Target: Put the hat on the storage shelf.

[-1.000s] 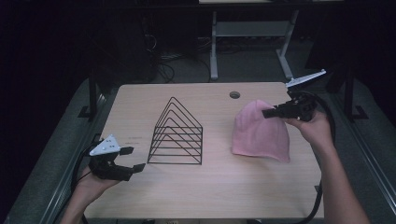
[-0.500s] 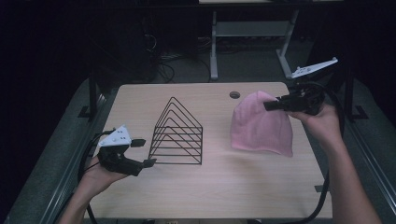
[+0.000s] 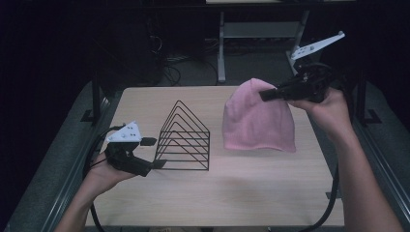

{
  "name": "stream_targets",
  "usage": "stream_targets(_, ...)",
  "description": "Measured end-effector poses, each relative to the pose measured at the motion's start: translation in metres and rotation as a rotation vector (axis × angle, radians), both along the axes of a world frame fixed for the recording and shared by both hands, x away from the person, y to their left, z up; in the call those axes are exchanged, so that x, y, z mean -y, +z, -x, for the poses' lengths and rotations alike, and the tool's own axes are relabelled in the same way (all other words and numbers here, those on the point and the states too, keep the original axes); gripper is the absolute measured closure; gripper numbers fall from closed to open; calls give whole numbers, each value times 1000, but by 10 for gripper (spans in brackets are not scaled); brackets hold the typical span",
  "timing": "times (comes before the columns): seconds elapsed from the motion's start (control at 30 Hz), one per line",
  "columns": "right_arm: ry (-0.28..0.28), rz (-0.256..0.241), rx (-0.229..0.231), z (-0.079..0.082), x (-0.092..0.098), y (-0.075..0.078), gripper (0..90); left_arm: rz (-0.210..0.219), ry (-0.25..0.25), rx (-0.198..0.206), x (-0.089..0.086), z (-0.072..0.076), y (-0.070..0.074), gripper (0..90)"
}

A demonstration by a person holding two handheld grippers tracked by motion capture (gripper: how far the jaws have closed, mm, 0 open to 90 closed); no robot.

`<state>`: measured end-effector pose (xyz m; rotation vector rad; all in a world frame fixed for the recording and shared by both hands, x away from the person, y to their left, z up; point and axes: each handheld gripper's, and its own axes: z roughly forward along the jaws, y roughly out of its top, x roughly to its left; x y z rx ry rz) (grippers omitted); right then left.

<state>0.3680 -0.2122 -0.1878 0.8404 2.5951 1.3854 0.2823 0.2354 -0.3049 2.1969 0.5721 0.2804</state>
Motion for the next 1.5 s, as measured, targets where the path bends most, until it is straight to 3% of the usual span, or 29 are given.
stream_targets(0.47,85,4,53,1,-42,35,768,16,-11,-16,-2,-8,14,234)
stream_targets(0.5,105,7,69,3,-51,40,768,33,-12,-18,-2,-10,17,234)
stream_targets(0.63,142,16,81,5,-68,50,767,36,-24,-21,-1,-14,24,234)
stream_targets(0.8,171,18,91,5,-84,58,768,74,-43,-46,2,-18,31,250)
stream_targets(1.03,206,23,115,7,-104,68,768,92,-78,-51,10,-23,38,275)
stream_targets(1.2,236,21,125,6,-119,72,768,92,-90,-59,11,-27,41,312)
stream_targets(1.3,247,18,123,5,-127,71,768,107,-86,-104,10,-30,42,366)
stream_targets(1.5,286,19,151,5,-145,73,768,120,-104,-139,7,-35,41,488)
